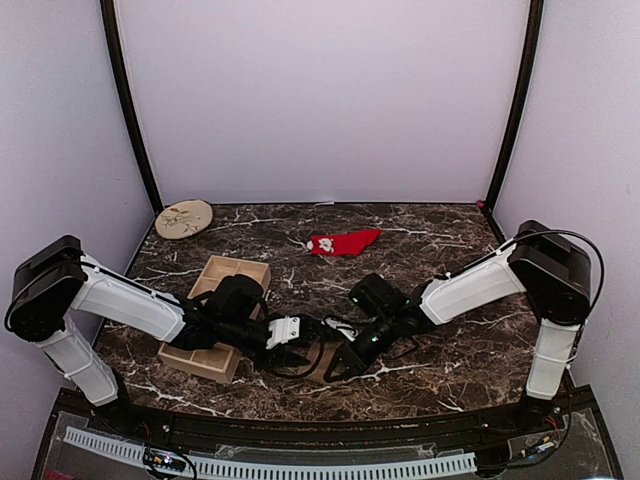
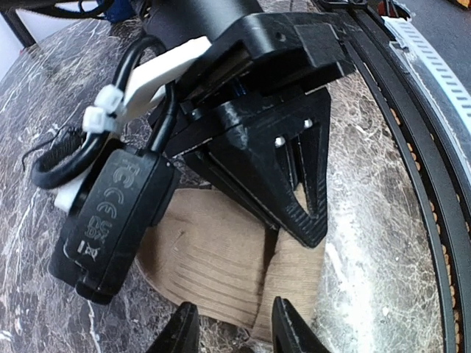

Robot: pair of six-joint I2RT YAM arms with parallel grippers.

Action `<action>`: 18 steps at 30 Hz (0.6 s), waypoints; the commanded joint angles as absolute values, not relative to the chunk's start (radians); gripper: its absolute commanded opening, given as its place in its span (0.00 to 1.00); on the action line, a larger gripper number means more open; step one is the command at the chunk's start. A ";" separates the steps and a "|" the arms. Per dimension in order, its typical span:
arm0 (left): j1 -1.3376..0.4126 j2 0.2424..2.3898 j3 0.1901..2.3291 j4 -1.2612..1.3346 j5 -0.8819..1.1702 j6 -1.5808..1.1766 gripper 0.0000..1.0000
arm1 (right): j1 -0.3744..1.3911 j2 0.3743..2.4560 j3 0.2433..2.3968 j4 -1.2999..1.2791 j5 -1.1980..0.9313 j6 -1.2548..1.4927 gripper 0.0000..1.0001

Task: Roll the socks
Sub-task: Roll the sock at the center of the board.

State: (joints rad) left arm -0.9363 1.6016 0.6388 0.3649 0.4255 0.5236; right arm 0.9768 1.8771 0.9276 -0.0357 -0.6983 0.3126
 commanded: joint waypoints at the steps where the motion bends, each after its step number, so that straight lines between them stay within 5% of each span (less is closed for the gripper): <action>1: -0.940 1.599 0.639 0.326 0.454 0.621 0.36 | 0.962 1.912 0.945 -0.108 -0.773 0.322 0.00; 18: -1.025 1.624 0.662 0.205 0.498 0.745 0.36 | 0.922 1.932 0.954 -0.125 -0.835 0.333 0.00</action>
